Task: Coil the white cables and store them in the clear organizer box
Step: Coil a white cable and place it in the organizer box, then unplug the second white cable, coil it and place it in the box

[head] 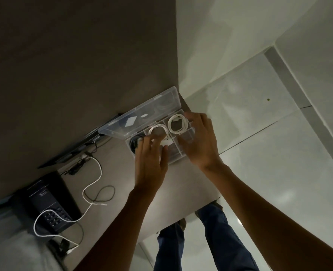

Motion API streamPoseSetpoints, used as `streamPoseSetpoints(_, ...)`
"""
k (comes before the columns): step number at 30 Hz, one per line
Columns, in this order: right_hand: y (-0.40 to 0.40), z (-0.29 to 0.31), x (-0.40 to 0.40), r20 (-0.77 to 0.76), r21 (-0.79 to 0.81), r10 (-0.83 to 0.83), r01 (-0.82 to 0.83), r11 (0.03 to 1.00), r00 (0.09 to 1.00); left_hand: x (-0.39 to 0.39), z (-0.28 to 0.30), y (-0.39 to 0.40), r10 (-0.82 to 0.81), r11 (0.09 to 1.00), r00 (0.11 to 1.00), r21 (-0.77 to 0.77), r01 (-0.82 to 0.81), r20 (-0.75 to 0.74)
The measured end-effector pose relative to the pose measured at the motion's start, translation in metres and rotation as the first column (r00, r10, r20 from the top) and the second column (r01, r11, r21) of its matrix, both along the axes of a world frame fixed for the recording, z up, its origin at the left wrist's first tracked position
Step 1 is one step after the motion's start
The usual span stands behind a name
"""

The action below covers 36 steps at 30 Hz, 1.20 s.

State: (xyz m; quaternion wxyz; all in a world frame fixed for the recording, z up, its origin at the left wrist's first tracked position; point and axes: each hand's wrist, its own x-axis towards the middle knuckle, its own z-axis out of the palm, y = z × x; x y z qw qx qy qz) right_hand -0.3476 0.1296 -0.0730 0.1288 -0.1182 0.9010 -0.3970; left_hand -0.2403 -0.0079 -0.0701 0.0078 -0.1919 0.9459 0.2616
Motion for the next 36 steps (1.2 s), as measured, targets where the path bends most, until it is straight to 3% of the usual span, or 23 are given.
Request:
streamPoseSetpoints(5, -0.001, 0.018, 0.026, 0.024, -0.038, 0.017, -0.016, 0.999, 1.0, 0.054, 0.015, -0.008, 0.086, 0.996, 0.994, -0.045, -0.083, 0.071)
streamPoseSetpoints(11, -0.028, 0.03, 0.083, -0.014, -0.153, 0.31, -0.308, 0.939, 0.951, 0.133, 0.026, -0.016, 0.221, 0.975, 0.962, -0.053, -0.215, 0.161)
streamPoseSetpoints(20, -0.079, 0.011, 0.183, 0.267, -0.167, 0.561, -0.535, 0.828, 0.784, 0.224, 0.026, -0.076, 0.498, 0.866, 0.852, -0.041, -0.498, 0.164)
streamPoseSetpoints(23, -0.098, 0.011, 0.209, 0.354, -0.152, 0.575, -0.562, 0.813, 0.737, 0.245, 0.025, -0.107, 0.417, 0.902, 0.89, 0.036, -0.43, 0.184)
streamPoseSetpoints(28, -0.132, 0.013, 0.228, 0.35, -0.072, 0.554, -0.568, 0.82, 0.755, 0.264, 0.022, -0.133, 0.242, 0.959, 0.939, 0.086, -0.269, 0.246)
streamPoseSetpoints(33, -0.165, 0.005, 0.219, 0.149, 0.043, 0.592, -0.603, 0.797, 0.792, 0.275, 0.018, -0.135, 0.221, 0.959, 0.952, 0.132, -0.252, 0.21)
streamPoseSetpoints(36, -0.189, -0.01, 0.212, 0.06, 0.125, 0.681, -0.683, 0.72, 0.729, 0.282, 0.012, -0.133, 0.236, 0.954, 0.954, 0.141, -0.263, 0.183)
